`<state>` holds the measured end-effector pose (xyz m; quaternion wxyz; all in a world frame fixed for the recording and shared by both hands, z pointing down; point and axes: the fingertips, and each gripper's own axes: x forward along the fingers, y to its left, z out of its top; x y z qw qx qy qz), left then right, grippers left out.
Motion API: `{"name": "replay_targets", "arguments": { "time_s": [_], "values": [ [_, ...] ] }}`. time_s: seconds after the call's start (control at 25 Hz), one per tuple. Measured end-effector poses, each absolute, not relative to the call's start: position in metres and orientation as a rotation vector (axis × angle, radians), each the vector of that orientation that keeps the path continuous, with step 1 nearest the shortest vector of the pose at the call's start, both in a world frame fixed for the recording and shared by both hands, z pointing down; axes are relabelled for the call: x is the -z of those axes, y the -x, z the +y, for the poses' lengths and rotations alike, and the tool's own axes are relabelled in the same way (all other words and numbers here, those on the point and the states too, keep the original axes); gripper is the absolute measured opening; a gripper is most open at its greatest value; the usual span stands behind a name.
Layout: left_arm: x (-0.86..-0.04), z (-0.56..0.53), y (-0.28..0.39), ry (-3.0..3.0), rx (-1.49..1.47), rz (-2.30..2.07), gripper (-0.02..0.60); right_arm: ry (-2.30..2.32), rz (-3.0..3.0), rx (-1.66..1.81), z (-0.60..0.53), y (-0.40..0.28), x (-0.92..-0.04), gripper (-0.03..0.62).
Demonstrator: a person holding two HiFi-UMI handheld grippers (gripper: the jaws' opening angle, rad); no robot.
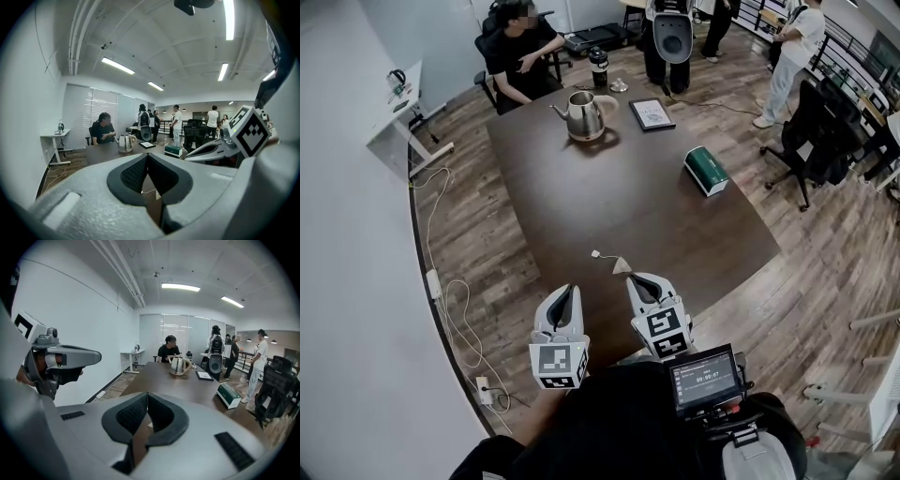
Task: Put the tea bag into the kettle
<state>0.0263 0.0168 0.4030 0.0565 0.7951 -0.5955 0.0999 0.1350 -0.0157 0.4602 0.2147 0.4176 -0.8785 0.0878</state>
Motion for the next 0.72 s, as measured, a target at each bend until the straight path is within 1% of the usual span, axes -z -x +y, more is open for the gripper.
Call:
{"name": "replay_targets", "arguments": {
  "time_s": [0.24,0.4,0.56,0.72],
  "values": [
    [-0.405,0.005,-0.027,-2.39,-0.322,-1.834,0.005,-1.069,-2.424,-0.274,-0.025,-0.133,-0.478,0.015],
    [-0.407,0.004,-0.029,-2.36,-0.346,-1.859,0.005,-1.025,-2.424,-0.299,-0.027,-0.134,-0.486,0.043],
    [-0.408,-0.008,-0.03,-2.342,-0.364,-1.895,0.005,-1.006,-2.421,-0.28,-0.043,-0.139,-0.491,0.048],
    [-0.424,-0.006,-0.026,-2.279,-0.392,-1.912,0.005,-0.958,-2.395,-0.299,-0.045,-0.142,-0.514,0.054]
  ]
}}
